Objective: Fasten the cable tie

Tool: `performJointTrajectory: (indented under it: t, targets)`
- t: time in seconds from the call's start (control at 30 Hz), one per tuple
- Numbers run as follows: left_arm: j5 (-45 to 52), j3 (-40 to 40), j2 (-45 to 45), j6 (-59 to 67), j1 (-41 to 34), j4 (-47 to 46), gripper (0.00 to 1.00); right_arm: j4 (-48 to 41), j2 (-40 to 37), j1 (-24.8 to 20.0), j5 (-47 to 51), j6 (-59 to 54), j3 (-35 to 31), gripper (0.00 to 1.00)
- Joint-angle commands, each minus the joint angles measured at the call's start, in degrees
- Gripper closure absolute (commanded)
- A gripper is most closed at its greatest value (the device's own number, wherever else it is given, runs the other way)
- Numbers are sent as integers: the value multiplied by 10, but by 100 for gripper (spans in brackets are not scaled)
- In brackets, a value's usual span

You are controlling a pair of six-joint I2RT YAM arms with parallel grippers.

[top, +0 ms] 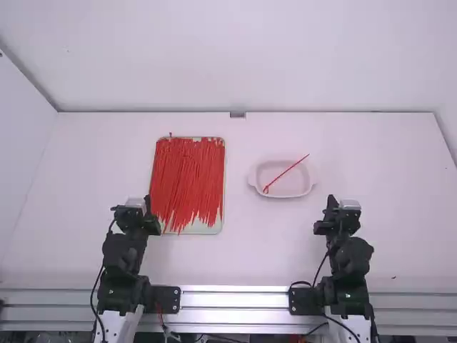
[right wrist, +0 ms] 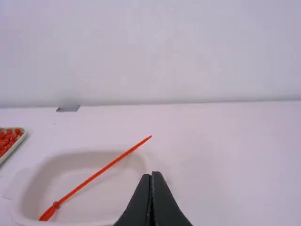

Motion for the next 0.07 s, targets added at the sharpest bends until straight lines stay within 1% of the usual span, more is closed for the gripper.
performJointTrajectory:
  t: [0.0, 0.03]
  targets:
    - [-3, -7, -6, 0, 2, -1, 100, -3, -6, 2, 1, 3, -7, 100]
    - [-3, -7, -6, 0, 2, -1, 100, -3, -6, 2, 1, 3, -7, 100]
